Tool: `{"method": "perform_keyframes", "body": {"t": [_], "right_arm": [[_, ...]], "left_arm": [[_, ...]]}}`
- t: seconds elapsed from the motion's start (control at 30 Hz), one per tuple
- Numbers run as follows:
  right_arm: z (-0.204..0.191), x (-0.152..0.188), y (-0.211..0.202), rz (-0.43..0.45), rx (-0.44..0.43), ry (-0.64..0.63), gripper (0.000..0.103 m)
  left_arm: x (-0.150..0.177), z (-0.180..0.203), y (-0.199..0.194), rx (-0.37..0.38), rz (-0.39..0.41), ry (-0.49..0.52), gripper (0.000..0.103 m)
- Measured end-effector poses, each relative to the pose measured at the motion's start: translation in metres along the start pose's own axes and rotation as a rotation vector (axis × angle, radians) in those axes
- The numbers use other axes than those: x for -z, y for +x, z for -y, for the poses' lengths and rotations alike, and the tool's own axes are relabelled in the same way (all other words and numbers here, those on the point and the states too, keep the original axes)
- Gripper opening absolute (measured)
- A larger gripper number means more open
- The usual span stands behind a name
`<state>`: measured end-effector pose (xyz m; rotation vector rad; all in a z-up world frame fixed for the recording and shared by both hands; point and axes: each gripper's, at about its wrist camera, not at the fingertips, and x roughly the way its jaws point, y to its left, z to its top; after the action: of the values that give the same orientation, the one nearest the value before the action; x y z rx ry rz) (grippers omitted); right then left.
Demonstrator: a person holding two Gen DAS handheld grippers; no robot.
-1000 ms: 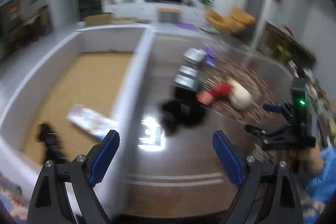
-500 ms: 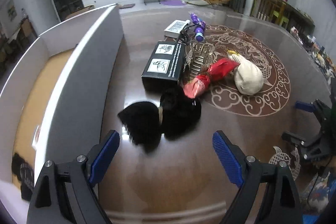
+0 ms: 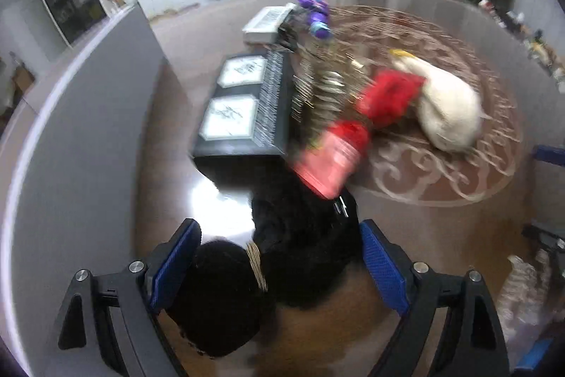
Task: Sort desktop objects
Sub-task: 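Return to the table and grasp the black velvet bag with the left tool, then grasp the cream knitted bag with the right tool while the left tool holds the black bag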
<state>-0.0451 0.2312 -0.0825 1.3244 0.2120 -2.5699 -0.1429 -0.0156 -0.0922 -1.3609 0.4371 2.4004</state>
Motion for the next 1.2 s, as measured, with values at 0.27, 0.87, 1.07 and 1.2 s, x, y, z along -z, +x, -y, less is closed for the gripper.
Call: {"method": "perform_keyframes", "body": {"t": [0.27,0.87,1.07,1.2], "right_arm": [[-0.005,-0.001,-0.010,0.000,0.000,0.000,0.103],[-0.009,-0.006,-0.011,-0.018,0.019,0.032,0.103],[-0.018,-0.054,-0.003,0.019,-0.042,0.088,0.103],[-0.026,-0.103,0.029,0.004,-0.034,0.103,0.103]], "left_arm": [[0.029,0.019,-0.023,0.003,0.049,-0.084,0.057],[0.058,0.002,-0.027,-0.166,0.110,-0.402,0.058],[0.059,0.000,-0.026,-0.160,0.116,-0.406,0.058],[0.056,0.000,-0.025,-0.158,0.117,-0.406,0.059]]}}
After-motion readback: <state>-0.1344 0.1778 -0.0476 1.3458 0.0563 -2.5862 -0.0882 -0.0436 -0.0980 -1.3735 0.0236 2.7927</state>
